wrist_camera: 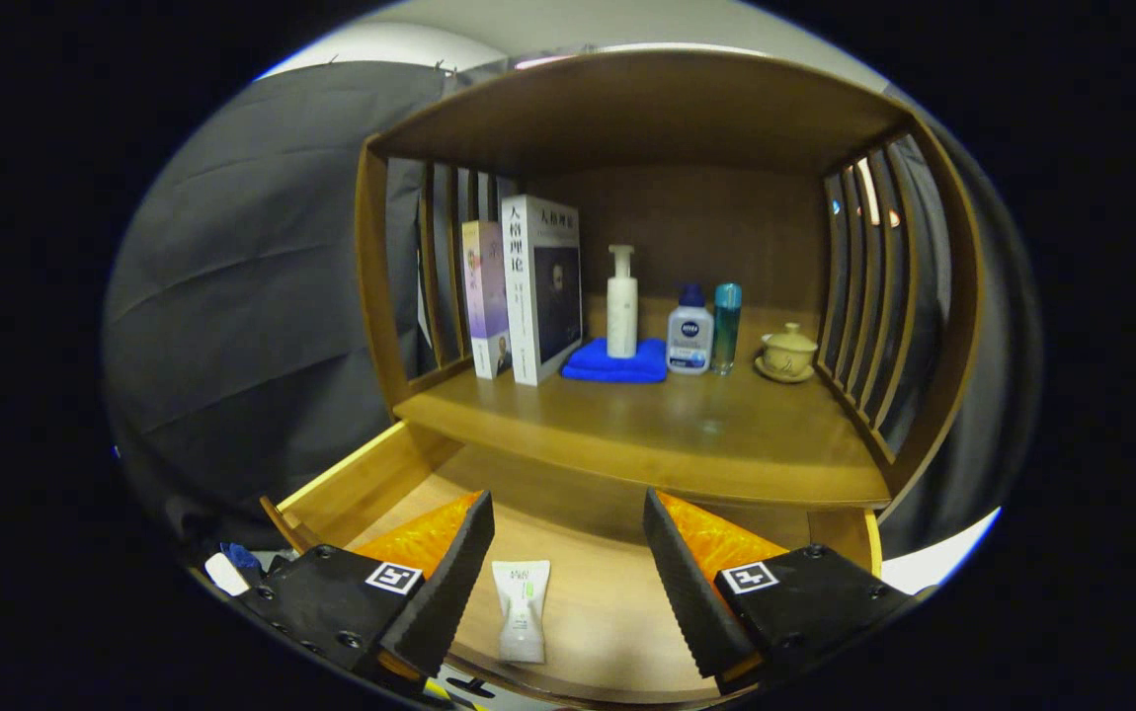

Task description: Pull open the drawer, take out the items inside it, and place them on the countertop above the cabinet.

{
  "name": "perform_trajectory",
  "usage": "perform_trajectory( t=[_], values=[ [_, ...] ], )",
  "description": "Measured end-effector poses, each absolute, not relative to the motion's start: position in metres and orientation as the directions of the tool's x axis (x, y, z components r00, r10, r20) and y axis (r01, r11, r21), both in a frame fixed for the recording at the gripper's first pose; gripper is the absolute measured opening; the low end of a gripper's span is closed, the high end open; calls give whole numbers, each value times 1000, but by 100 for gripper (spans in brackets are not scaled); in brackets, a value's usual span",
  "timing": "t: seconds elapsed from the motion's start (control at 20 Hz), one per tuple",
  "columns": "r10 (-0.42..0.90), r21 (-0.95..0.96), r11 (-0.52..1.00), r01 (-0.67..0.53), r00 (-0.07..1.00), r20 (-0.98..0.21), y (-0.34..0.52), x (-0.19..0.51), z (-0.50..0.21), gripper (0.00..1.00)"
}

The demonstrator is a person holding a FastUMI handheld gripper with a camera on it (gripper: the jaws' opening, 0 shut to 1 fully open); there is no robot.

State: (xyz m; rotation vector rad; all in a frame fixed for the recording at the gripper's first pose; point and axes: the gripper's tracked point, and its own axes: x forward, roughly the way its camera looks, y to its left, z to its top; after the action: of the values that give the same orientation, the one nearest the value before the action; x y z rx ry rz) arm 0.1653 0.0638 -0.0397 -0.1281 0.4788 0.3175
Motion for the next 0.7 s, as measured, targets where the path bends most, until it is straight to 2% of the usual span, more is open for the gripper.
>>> perform_trajectory(
  t=[0.1, 0.35, 0.7],
  values=[
    [269, -43, 937, -346, 795, -545, 65, 172, -57, 94],
    [290, -21, 890, -456, 600, -745, 82, 164, -103, 95],
    [274, 48, 856, -515, 374, -886, 97, 150, -154, 95]
  ],
)
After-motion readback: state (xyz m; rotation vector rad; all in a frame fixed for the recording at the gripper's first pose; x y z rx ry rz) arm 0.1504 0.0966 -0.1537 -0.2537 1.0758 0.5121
